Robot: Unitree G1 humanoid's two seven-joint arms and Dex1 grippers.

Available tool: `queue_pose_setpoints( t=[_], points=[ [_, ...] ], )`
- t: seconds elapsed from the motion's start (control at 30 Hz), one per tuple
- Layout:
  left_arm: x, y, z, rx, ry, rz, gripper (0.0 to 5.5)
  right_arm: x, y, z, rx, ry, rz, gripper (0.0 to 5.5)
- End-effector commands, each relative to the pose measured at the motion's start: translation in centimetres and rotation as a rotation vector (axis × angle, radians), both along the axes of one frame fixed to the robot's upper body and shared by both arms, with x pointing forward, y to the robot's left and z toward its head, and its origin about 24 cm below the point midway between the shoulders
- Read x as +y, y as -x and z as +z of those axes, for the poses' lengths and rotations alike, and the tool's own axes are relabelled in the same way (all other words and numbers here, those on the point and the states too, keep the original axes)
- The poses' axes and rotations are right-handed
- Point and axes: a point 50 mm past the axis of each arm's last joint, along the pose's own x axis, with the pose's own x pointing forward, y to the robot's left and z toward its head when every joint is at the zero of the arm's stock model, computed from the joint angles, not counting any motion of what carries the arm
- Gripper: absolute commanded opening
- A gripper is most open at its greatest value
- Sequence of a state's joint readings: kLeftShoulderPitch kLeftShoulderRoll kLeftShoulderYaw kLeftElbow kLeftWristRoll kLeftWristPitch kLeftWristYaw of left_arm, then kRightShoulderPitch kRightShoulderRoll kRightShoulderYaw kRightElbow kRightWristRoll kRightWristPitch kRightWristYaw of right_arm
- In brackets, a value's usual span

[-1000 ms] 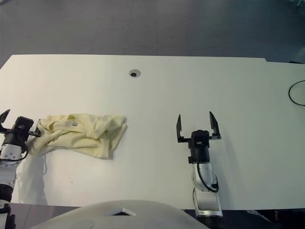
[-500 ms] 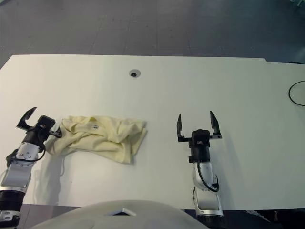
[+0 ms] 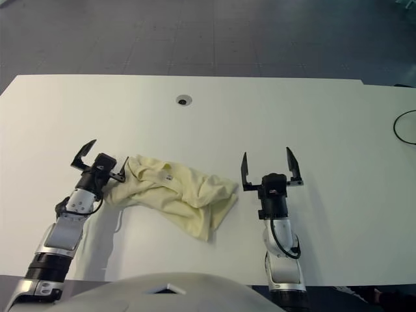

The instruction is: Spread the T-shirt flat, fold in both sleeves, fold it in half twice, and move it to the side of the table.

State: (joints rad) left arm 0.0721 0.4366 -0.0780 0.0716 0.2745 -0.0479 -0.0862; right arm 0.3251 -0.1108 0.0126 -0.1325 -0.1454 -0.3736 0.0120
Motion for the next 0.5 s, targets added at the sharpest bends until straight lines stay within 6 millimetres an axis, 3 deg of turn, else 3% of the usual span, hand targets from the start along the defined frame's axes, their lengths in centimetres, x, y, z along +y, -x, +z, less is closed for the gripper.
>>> queue_pose_setpoints(
  t=[0.03, 0.23, 0.5],
  points=[
    [-1.7, 1.9, -3.4, 0.176, -0.002, -0.021, 5.36, -0.3, 0.9, 0.0, 0.053, 0.05, 0.001, 5.4],
    [-3.9, 2.4, -4.2, 0.191, 0.045, -0.044, 5.36, -0.9, 0.9, 0.8, 0.037, 0.046, -0.048, 5.4],
    [-6.8, 2.6, -4.9, 0.199, 0.091, -0.087, 5.36, -1.5, 1.4, 3.4, -0.053, 0.059, 0.046, 5.4]
  ],
)
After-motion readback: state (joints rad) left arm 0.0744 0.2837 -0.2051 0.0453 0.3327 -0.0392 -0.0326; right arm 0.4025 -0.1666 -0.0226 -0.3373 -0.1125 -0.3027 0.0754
